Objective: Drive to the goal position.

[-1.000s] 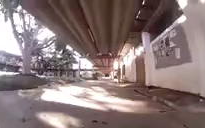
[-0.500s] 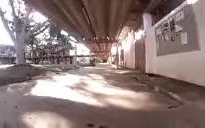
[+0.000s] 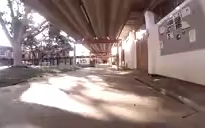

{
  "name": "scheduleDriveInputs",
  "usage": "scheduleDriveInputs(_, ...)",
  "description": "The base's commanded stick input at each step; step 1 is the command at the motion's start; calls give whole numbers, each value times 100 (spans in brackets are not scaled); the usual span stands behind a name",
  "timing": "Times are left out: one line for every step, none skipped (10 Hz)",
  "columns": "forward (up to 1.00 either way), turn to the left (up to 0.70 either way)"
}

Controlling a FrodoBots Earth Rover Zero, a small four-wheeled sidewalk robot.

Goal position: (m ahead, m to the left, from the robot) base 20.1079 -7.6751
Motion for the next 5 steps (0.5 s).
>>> scheduleDriveInputs(70,0)
scheduleDriveInputs(70,0)
scheduleDriveInputs(70,-4)
scheduleDriveInputs(70,-20)
scheduleDriveInputs(70,-35)
